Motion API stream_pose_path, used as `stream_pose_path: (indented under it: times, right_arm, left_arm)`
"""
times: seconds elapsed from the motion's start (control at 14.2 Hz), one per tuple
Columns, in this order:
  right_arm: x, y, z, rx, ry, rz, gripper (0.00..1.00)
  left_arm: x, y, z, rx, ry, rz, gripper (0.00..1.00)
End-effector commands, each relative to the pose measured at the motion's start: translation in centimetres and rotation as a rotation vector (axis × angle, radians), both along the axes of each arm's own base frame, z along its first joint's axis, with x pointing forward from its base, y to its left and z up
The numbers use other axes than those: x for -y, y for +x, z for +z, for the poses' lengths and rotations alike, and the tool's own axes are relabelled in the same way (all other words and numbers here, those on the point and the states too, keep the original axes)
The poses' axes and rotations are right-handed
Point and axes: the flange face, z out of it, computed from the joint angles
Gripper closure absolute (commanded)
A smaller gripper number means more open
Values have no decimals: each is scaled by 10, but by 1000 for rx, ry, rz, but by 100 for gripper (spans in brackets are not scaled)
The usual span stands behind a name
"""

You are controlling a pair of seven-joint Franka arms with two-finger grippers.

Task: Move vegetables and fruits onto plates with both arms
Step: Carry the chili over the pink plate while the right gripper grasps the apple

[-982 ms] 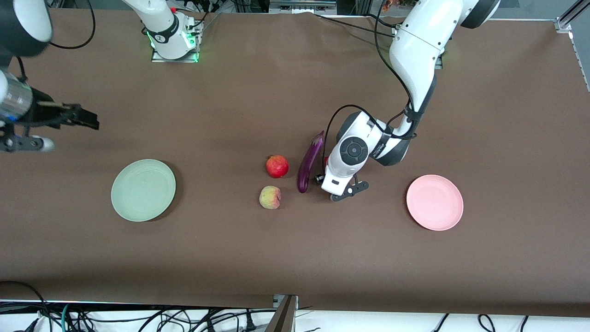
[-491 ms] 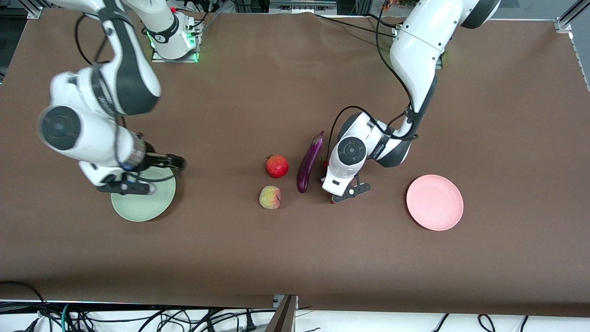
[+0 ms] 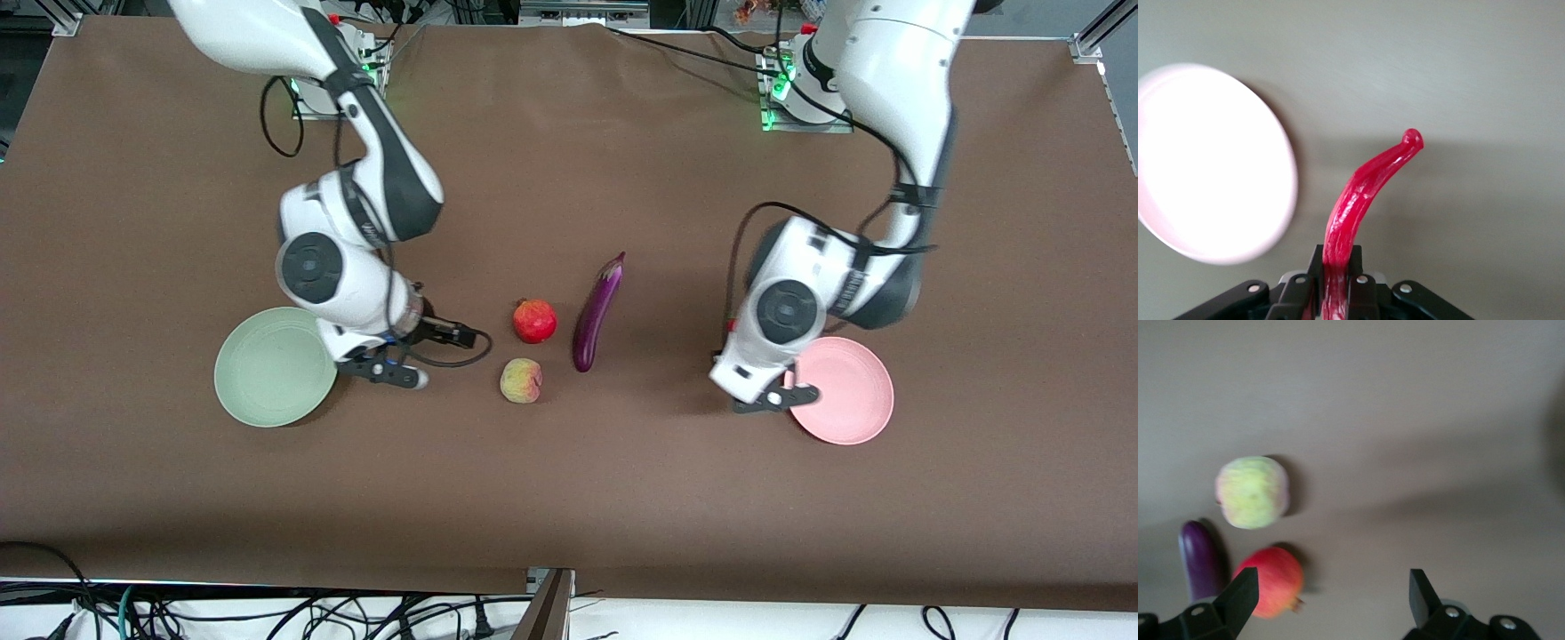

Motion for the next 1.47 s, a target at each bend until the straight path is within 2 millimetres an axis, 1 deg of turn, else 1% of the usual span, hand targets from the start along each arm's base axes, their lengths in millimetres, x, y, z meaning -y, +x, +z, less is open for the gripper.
stream_pose_path:
  times: [0.0, 0.07, 0.14, 0.21, 0.28, 0.35, 0.42, 0.49, 0.56, 0.84, 0.91, 1.05, 1.12, 1.19, 1.26, 1.4]
  right_arm:
    - [-50, -12, -32, 35, 24, -93, 0]
    - [-68, -18, -42, 56, 35, -116, 0]
    - [-81, -22, -49, 72, 43, -129, 0]
    - [-88, -26, -59, 71, 42, -134, 0]
    - [-94, -31, -69, 70, 37, -125, 0]
    - [-96, -31, -77, 74, 37, -124, 0]
    - [-100, -34, -84, 80, 39, -119, 0]
    - [-105, -38, -90, 79, 35, -109, 0]
    - [-106, -39, -97, 75, 26, -102, 0]
    - [-110, -46, -113, 61, 10, -83, 0]
    - [-111, -47, -114, 59, 10, -82, 0]
    - [-119, -53, -116, 57, 8, -67, 0]
    - [-120, -55, -118, 57, 5, -59, 0]
    - [-122, -57, -119, 57, 3, -51, 0]
    - [-128, -62, -120, 57, 1, -36, 0]
    - [-129, -64, -125, 59, -13, -16, 0]
  left_arm:
    - [-49, 12, -3, -47, -7, -176, 88]
    - [-72, 17, -6, -58, -14, -213, 88]
    - [-88, 20, -16, -75, -24, -264, 88]
    - [-97, 23, -25, -82, -36, -322, 88]
    - [-108, 27, -28, -67, -47, -368, 88]
    - [-119, 30, -35, -60, -52, -403, 88]
    - [-121, 30, -47, -75, -59, -438, 88]
    - [-123, 29, -54, -87, -63, -455, 87]
    - [-126, 28, -56, -92, -66, -453, 87]
    - [-126, 25, -60, -107, -68, -450, 86]
    - [-127, 24, -60, -108, -68, -448, 86]
    - [-128, 25, -61, -108, -68, -449, 82]
    - [-128, 25, -60, -108, -67, -442, 36]
    - [-127, 24, -60, -110, -68, -437, 0]
    - [-128, 25, -58, -107, -67, -430, 0]
    - [-129, 25, -57, -106, -67, -430, 0]
